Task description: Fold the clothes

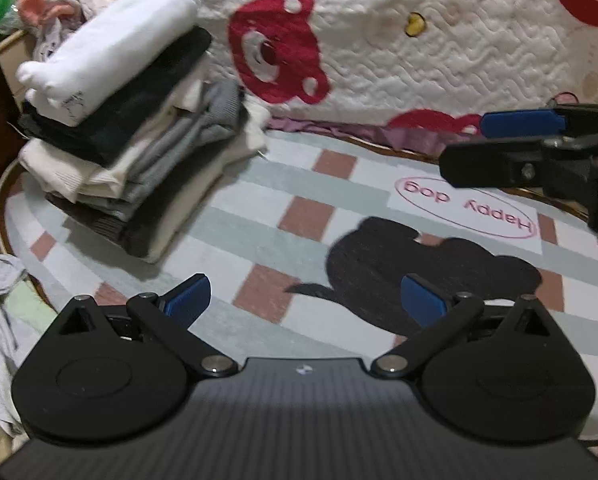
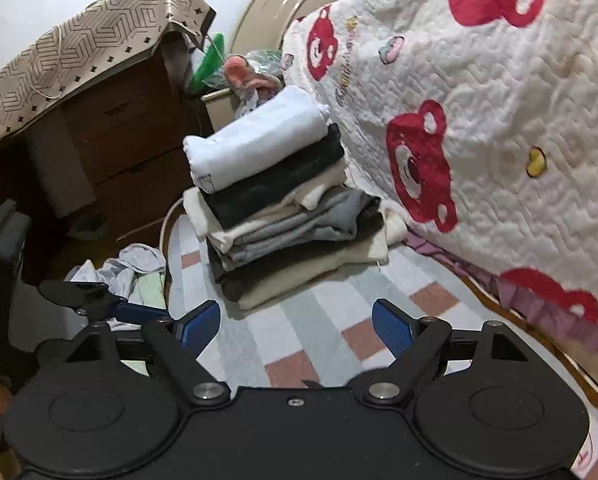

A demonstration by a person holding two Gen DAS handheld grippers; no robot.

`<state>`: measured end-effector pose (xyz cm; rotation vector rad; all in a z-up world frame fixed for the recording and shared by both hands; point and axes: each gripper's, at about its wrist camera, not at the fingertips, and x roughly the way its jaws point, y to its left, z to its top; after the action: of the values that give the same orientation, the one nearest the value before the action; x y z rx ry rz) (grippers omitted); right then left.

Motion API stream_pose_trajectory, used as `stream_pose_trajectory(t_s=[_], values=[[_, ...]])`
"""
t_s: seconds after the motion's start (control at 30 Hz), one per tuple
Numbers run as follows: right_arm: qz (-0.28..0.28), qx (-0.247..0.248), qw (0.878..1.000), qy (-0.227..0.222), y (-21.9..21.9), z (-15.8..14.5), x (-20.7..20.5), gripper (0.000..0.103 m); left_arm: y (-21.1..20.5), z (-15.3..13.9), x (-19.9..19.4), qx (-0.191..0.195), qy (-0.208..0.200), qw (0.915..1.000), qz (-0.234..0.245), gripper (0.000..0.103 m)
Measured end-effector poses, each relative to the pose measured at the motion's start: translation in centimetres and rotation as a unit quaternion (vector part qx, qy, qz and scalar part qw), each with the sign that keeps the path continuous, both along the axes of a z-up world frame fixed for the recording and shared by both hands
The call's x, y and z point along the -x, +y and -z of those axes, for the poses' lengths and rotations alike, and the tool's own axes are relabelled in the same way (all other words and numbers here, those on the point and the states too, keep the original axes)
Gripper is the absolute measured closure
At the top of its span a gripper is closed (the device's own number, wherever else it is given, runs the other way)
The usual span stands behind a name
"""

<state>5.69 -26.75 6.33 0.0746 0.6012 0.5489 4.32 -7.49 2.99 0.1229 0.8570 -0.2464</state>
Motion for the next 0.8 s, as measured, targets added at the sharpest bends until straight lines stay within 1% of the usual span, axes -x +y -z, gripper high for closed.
stream_pose_trajectory(t_s=[0.07, 0.17, 0.27, 0.33, 0.4, 0.57, 0.7, 0.8], values=[[0.008, 0.007, 1.000, -0.002, 0.0, 0.2, 0.7, 0.016, -0.1, 0.0, 0.1, -0.006, -0.003, 1.0000, 0.003, 0.000], [0.020, -0.010, 1.000, -0.006, -0.4, 0.9, 1.4, 0.014, -0.2, 0.2, 0.2, -0.019, -0.010, 0.9998, 0.000, 0.000], [0.034, -0.033, 0.999, 0.012, -0.6, 1.6, 1.0, 0.014, -0.3, 0.2, 0.2, -0.030, -0.017, 0.9994, -0.005, 0.000], [0.036, -0.044, 0.998, 0.025, -0.6, 1.9, 0.7, 0.014, -0.2, 0.1, 0.1, -0.029, -0.018, 0.9994, -0.009, 0.000], [0.033, -0.042, 0.998, 0.028, -0.3, 2.0, 0.4, 0.014, 0.0, 0.0, 0.0, -0.027, -0.017, 0.9994, -0.010, 0.000], [0.024, -0.033, 0.999, 0.020, 0.6, 2.0, 0.2, 0.014, 0.3, -0.1, -0.1, -0.024, -0.022, 0.9994, -0.015, 0.000], [0.019, -0.030, 0.999, 0.021, 1.2, 2.1, 0.1, 0.014, 0.4, -0.2, 0.0, -0.023, -0.027, 0.9993, -0.009, 0.000], [0.018, -0.025, 0.999, 0.007, 1.6, 2.1, 0.4, 0.014, 0.5, -0.3, 0.0, -0.024, -0.029, 0.9993, -0.007, 0.000]])
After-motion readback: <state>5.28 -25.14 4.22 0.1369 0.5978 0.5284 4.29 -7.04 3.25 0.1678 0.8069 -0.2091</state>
